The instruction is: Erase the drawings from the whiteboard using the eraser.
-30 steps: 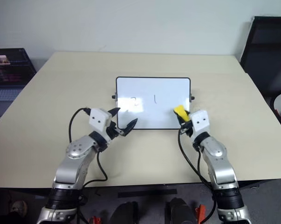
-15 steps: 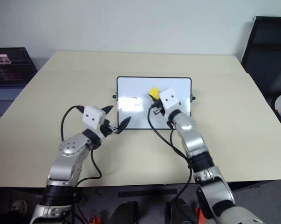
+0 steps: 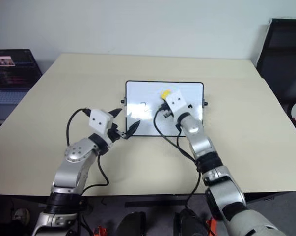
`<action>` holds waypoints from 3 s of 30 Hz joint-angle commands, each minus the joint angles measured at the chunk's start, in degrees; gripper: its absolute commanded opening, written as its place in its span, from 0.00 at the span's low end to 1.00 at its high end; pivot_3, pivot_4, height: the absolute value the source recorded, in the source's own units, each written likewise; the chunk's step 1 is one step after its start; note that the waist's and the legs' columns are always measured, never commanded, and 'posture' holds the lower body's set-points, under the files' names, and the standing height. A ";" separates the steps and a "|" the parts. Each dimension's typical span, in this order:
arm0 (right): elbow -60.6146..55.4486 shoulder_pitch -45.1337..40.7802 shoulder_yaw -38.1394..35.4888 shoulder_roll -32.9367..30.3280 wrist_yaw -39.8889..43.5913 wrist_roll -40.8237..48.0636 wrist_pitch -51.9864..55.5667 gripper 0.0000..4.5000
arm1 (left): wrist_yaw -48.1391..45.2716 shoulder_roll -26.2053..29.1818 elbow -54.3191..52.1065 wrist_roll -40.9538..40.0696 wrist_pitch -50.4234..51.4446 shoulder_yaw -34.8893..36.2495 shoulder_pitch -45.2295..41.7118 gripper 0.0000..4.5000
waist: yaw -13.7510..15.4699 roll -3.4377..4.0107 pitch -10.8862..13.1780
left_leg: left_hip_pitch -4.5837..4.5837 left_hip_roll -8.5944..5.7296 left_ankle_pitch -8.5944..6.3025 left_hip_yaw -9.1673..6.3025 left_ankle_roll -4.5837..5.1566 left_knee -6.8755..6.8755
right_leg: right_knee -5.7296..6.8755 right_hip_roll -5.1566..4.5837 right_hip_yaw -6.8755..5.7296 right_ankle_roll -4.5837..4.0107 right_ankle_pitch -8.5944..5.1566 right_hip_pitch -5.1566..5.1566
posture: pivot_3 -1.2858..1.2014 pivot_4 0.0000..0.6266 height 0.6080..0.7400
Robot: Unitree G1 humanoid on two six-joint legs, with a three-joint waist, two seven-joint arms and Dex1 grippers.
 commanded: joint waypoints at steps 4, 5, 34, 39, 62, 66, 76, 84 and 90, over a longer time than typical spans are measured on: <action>-13.58 12.74 2.18 -4.02 3.90 -1.61 8.72 0.24 | -0.02 0.46 -2.64 -0.27 -0.24 0.36 -0.63 1.00 | -0.01 -0.02 -0.01 | 0.10 0.00 0.01 -0.04 0.00 0.06 | 0.04 0.01 -0.02 0.00 0.00 0.08 | 0.52 0.24 1.00; -14.98 13.98 2.13 -4.64 4.18 -1.67 9.48 0.24 | -0.05 0.42 -2.57 -0.29 -0.22 0.31 -0.68 1.00 | 0.00 -0.02 -0.02 | 0.11 0.00 0.01 -0.04 0.01 0.06 | 0.05 0.01 -0.02 0.00 0.00 0.09 | 0.52 0.24 1.00; -23.36 16.36 -4.62 -9.68 15.34 10.72 -1.93 0.24 | -0.73 1.18 -5.71 -2.35 -0.56 2.51 4.46 1.00 | -0.07 0.01 0.02 | 0.00 -0.04 -0.01 0.03 -0.01 0.00 | -0.09 0.04 -0.03 0.00 -0.01 -0.01 | 0.52 0.24 1.00; -22.81 16.19 -4.46 -9.63 15.12 10.40 -2.52 0.24 | -1.11 1.44 -5.47 -2.49 -0.80 2.76 4.36 1.00 | -0.01 0.01 0.02 | -0.01 -0.04 -0.01 0.05 -0.01 -0.02 | -0.14 0.05 -0.03 0.00 -0.02 -0.01 | 0.52 0.24 1.00; -6.85 0.03 1.13 2.26 10.23 5.89 -6.73 0.24 | -1.62 1.67 -3.43 -2.29 -2.07 3.67 4.27 1.00 | -0.51 0.02 0.03 | 0.02 -0.01 -0.01 0.08 -0.01 -0.01 | 0.02 0.09 -0.04 -0.02 -0.02 -0.07 | 0.52 0.24 1.00; 5.32 -9.04 1.56 6.10 6.74 3.35 -8.90 0.24 | -0.75 2.11 -4.13 -2.40 -1.47 5.16 5.21 1.00 | -0.48 0.02 0.03 | 0.00 0.00 -0.01 0.09 -0.01 -0.02 | 0.01 0.08 -0.04 -0.03 -0.01 -0.10 | 0.52 0.24 1.00; 30.95 -20.15 2.72 6.46 -0.35 -3.14 -13.96 0.24 | 0.52 1.65 -6.64 -2.21 -0.39 4.75 6.00 1.00 | -0.21 0.01 0.03 | -0.07 0.01 -0.01 0.10 -0.01 -0.02 | 0.00 -0.08 -0.05 -0.19 0.09 -0.12 | 0.52 0.24 1.00; 31.67 -14.73 3.50 4.46 1.59 -4.47 -16.79 0.24 | 0.74 1.81 -6.82 -2.30 0.07 4.91 5.83 1.00 | -0.15 0.00 0.01 | 0.07 0.01 0.00 -0.05 0.00 0.01 | 0.05 -0.05 -0.06 -0.11 0.03 0.05 | 0.52 0.24 1.00; 22.65 -6.90 5.94 4.84 4.69 -5.46 -15.56 0.24 | 0.73 1.76 -6.76 -2.27 0.26 4.68 5.37 1.00 | -0.23 -0.02 -0.01 | 0.12 0.01 0.01 -0.05 0.00 0.03 | 0.08 -0.05 -0.04 -0.04 -0.01 0.09 | 0.52 0.24 1.00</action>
